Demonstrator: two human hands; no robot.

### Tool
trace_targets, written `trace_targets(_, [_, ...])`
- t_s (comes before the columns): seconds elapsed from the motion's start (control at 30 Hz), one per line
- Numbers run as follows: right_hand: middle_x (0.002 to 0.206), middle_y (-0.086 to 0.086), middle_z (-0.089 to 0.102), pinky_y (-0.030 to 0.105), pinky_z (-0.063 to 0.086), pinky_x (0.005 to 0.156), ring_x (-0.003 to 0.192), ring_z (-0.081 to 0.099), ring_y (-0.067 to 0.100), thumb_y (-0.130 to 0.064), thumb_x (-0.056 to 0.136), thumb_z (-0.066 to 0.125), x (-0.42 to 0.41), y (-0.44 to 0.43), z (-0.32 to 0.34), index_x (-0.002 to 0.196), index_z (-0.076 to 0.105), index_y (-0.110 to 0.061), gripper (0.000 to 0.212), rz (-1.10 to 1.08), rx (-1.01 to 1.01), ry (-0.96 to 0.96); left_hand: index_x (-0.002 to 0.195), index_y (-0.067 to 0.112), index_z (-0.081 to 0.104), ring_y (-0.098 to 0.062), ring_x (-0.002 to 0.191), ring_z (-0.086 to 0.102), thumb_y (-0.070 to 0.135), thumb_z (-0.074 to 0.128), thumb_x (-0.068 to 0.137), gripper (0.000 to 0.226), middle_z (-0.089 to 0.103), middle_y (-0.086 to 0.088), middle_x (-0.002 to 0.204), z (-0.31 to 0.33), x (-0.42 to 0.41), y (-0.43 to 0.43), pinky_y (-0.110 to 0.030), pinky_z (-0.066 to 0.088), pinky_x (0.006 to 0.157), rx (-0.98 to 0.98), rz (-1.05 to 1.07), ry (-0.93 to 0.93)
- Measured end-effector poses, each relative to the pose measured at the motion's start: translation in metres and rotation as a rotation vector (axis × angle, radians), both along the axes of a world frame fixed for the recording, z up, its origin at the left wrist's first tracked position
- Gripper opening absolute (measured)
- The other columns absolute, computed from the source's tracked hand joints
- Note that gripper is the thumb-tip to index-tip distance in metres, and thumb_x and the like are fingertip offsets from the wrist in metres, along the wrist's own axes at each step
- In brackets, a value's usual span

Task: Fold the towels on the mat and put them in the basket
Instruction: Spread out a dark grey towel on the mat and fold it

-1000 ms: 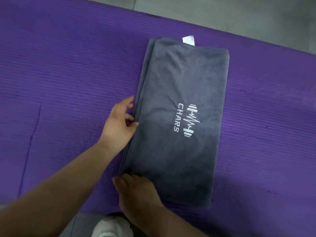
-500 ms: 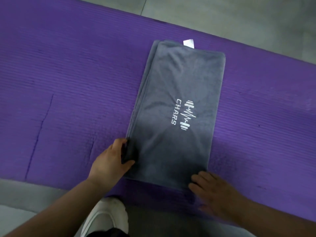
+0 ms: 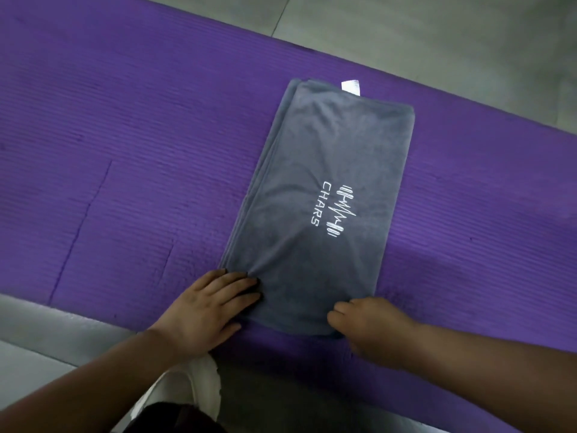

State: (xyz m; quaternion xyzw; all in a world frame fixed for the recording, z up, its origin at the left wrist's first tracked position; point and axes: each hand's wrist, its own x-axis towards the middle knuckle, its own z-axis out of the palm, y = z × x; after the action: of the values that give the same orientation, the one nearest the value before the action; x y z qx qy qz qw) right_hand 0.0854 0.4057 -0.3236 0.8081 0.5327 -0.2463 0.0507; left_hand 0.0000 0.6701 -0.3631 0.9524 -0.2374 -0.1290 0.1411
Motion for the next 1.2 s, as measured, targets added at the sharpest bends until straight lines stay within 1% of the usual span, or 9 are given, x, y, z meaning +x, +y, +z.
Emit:
trace_targets(0.17, [0.110,0.010,0.059,0.030,0.043,0.074,0.099,0.059,0.030,-0.025,0.067,0.033,0.010,-0.002,0.023,0.103,0.055,-0.009,0.045,-0.234,-0.102,0.311,0.089,0.016,0.072,-0.015,0.092,0.061,0.022,0.045,0.071,0.034,0.073,0.000,0.092,0.007,0.017,-0.004,-0.024,0.032,0.096,-0.095,0.056,-0.104])
trace_targets(0.23, [0.115,0.008,0.058,0.027,0.038,0.073,0.104,0.055,0.028,-0.023,0.075,0.038,0.009,-0.002,0.033,0.106,0.054,-0.012,0.037,-0.244,-0.147,0.332,0.076,0.015,0.074,-0.011,0.082,0.061,0.023,0.045,0.066,0.032,0.073,0.001,0.079,0.015,0.022,-0.006,-0.025,0.038,0.086,-0.099,0.029,-0.087])
trace_targets(0.4, [0.084,-0.005,0.063,0.007,0.028,0.048,0.059,0.044,0.006,-0.014,0.081,0.056,-0.002,-0.013,0.066,0.096,0.059,-0.015,0.016,-0.248,-0.251,0.713,0.068,0.033,0.065,0.003,0.051,0.057,0.038,0.045,0.055,0.025,0.061,0.017,0.054,0.048,0.004,-0.014,-0.004,0.038,0.053,-0.172,-0.077,0.296])
trace_targets(0.53, [0.053,-0.025,0.052,0.004,0.034,0.052,0.050,0.047,-0.013,-0.003,0.080,0.058,0.018,-0.022,0.067,0.096,0.062,-0.013,0.020,-0.395,-0.330,0.902,0.090,0.053,0.037,0.007,0.076,0.056,0.043,0.045,0.065,0.028,0.055,0.029,0.066,0.058,0.011,-0.017,0.001,0.033,0.057,-0.242,0.039,0.544])
trace_targets(0.63, [0.048,-0.019,0.055,0.006,0.037,0.050,0.042,0.047,-0.010,0.005,0.082,0.055,0.063,-0.027,0.056,0.074,0.057,-0.021,0.027,-0.631,-0.205,0.810,0.091,0.067,0.039,0.017,0.069,0.053,0.056,0.038,0.055,0.038,0.055,0.038,0.070,0.056,0.042,-0.013,-0.002,0.037,0.062,-0.386,0.213,0.541])
trace_targets(0.83, [0.065,-0.013,0.050,0.003,0.038,0.050,0.039,0.047,-0.016,0.001,0.085,0.053,0.119,-0.032,0.037,0.090,0.062,-0.015,0.019,-0.928,-0.004,0.472,0.104,0.023,0.055,0.002,0.083,0.053,0.035,0.067,0.066,0.042,0.058,0.010,0.089,0.051,0.131,-0.021,0.001,0.034,0.069,-0.466,0.415,0.369])
trace_targets(0.93, [0.080,-0.002,0.062,0.004,0.038,0.059,0.056,0.055,-0.012,0.001,0.086,0.052,0.136,-0.039,0.028,0.107,0.063,-0.002,0.024,-1.026,0.084,0.326,0.112,0.008,0.059,-0.013,0.097,0.055,0.007,0.066,0.081,0.032,0.061,-0.003,0.101,0.050,0.175,-0.027,-0.002,0.033,0.069,-0.394,0.434,0.290])
trace_targets(1.03, [0.103,0.015,0.067,0.021,0.039,0.070,0.087,0.058,0.017,-0.001,0.087,0.052,0.147,-0.040,0.022,0.106,0.063,-0.002,0.022,-1.150,0.174,0.179,0.113,0.005,0.059,-0.022,0.110,0.057,0.011,0.060,0.086,0.028,0.063,-0.013,0.115,0.051,0.211,-0.037,-0.015,0.035,0.079,-0.354,0.470,0.197])
trace_targets(1.2, [0.115,0.017,0.063,0.024,0.034,0.083,0.109,0.055,0.029,-0.005,0.089,0.048,0.163,-0.034,0.014,0.115,0.060,-0.006,0.028,-1.239,0.233,-0.010,0.116,0.008,0.057,-0.026,0.114,0.053,0.016,0.054,0.090,0.027,0.060,-0.013,0.121,0.049,0.244,-0.050,-0.022,0.032,0.085,-0.247,0.504,0.097])
